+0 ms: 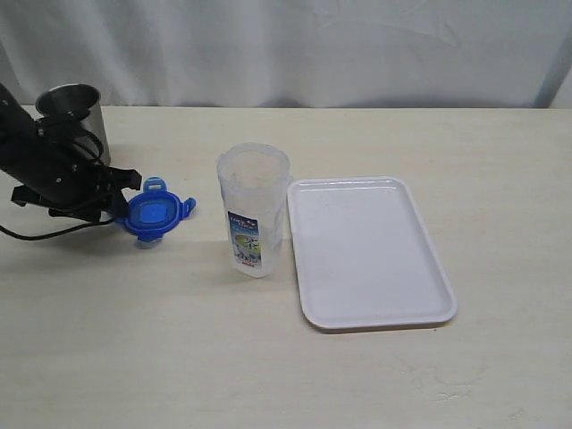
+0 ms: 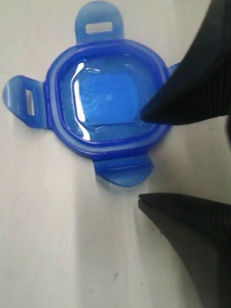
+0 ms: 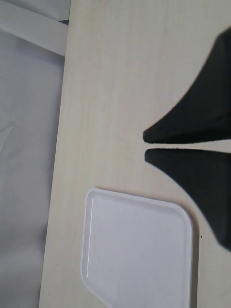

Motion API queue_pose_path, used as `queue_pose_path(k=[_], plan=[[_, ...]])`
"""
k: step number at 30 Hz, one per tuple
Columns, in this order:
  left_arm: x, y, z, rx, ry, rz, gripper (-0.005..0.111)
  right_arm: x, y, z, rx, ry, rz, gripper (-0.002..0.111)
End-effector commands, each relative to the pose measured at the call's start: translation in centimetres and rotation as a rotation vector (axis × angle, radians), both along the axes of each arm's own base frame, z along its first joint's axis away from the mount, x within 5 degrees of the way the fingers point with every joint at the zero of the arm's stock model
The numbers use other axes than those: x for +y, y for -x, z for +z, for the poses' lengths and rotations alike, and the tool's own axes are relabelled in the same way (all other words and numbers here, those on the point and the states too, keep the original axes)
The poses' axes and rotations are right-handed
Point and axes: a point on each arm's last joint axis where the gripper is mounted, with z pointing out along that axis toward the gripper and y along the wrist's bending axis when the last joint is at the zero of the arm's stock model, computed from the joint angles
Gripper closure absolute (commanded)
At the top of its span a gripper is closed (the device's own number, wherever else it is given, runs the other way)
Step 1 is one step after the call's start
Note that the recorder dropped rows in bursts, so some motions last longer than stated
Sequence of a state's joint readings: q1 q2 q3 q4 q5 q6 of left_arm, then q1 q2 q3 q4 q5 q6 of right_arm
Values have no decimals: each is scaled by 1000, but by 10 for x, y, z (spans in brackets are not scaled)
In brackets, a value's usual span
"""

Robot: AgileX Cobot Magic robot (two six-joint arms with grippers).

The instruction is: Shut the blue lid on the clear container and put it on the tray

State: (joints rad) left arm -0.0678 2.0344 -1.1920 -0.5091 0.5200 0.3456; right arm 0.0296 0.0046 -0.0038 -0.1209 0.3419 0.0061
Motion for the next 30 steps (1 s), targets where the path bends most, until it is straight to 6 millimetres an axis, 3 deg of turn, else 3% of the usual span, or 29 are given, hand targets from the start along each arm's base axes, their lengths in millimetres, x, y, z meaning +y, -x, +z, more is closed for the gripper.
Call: queue_pose_path(k=[1,14,30], plan=[[2,-5,3,-47,-10,7,58,0,0,-1,0,-6,-4,104],[3,-7,-19,-20,-24,18,58,0,0,-1,0,-6,-4,104],[-3,-11,-23,-45,47,21,58,0,0,-1,0,-6,-4,104]])
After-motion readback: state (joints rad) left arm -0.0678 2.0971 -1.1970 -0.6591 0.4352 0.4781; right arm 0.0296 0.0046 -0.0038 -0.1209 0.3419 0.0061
